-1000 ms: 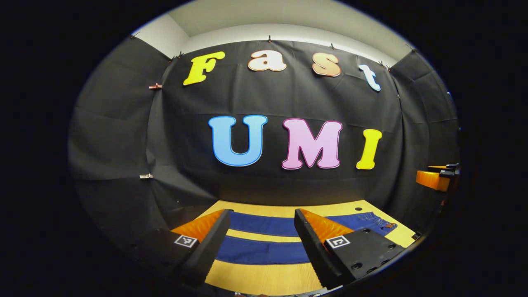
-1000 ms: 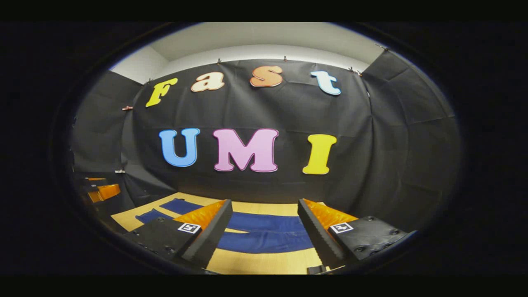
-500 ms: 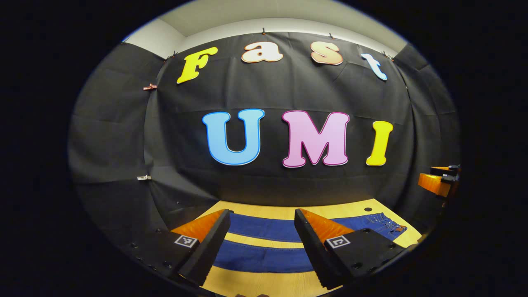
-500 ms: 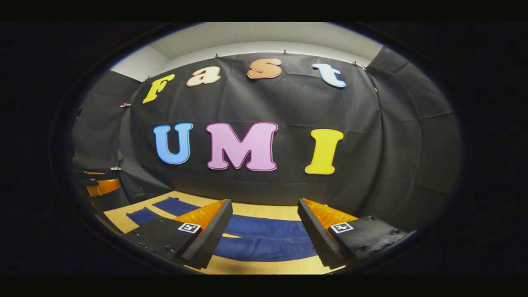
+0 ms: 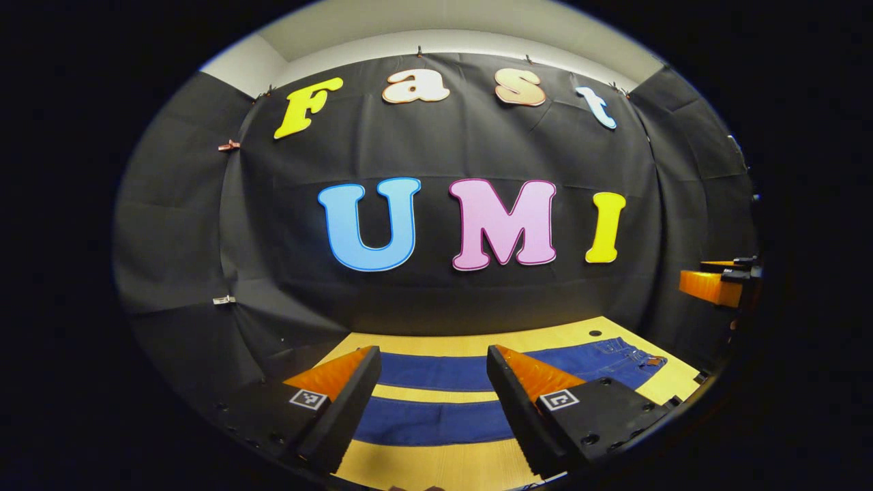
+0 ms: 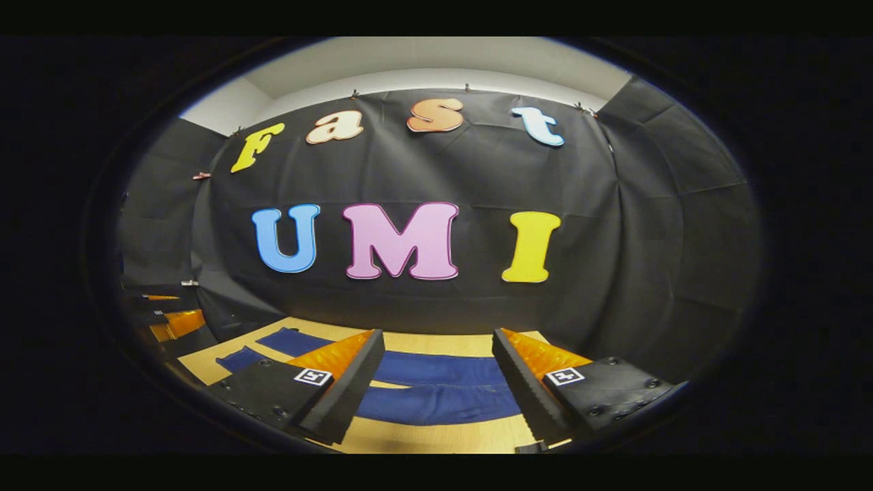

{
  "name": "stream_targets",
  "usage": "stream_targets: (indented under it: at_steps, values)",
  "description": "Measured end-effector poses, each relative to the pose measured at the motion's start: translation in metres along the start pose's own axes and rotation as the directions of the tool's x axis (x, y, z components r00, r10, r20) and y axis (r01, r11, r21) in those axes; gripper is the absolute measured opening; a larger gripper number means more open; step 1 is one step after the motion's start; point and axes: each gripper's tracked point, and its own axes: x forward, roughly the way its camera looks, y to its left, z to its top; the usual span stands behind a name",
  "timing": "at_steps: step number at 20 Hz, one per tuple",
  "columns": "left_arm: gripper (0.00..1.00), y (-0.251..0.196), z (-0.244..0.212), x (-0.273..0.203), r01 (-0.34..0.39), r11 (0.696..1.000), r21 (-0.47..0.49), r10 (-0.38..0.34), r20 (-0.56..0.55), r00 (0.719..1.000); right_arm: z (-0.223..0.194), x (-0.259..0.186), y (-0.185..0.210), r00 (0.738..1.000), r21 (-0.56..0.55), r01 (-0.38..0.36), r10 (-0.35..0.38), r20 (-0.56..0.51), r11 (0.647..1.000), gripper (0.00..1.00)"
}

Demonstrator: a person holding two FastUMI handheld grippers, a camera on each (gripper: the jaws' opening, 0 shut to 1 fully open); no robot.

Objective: Grasp the waist and the cuffs of the jeans and fold them to make the two legs overlap; first hold the waist and fold one-third of the jeans toward the cuffs, then hold the cuffs and fold the remaining one-third in the same direction to finish folding.

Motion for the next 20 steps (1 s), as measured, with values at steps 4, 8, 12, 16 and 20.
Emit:
stream_targets:
  at_steps: [4,8,12,16,20]
  values:
    - [0.98,0.045,-0.019,0.005,-0.01,0.998,0.067,0.011,-0.016,1.0,0.0,-0.017,-0.001,0.999,-0.022,0.033,-0.033,0.008,0.999,0.98]
    - [0.98,0.109,-0.071,0.026,0.065,0.929,0.364,-0.031,-0.097,0.995,-0.003,-0.038,0.004,0.998,-0.04,0.061,-0.061,0.011,0.997,0.98]
    - [0.98,0.166,-0.161,0.046,0.258,0.777,0.574,-0.081,-0.316,0.945,-0.006,-0.058,0.003,0.995,-0.052,0.097,-0.097,0.011,0.994,0.95]
    - [0.98,0.215,-0.232,0.062,0.433,0.614,0.66,-0.076,-0.496,0.865,-0.009,-0.074,0.0,0.989,-0.057,0.147,-0.146,0.02,0.988,0.95]
    - [0.98,0.267,-0.288,0.081,0.541,0.473,0.695,-0.005,-0.612,0.791,-0.025,-0.086,-0.003,0.98,-0.078,0.195,-0.198,-0.027,0.978,0.95]
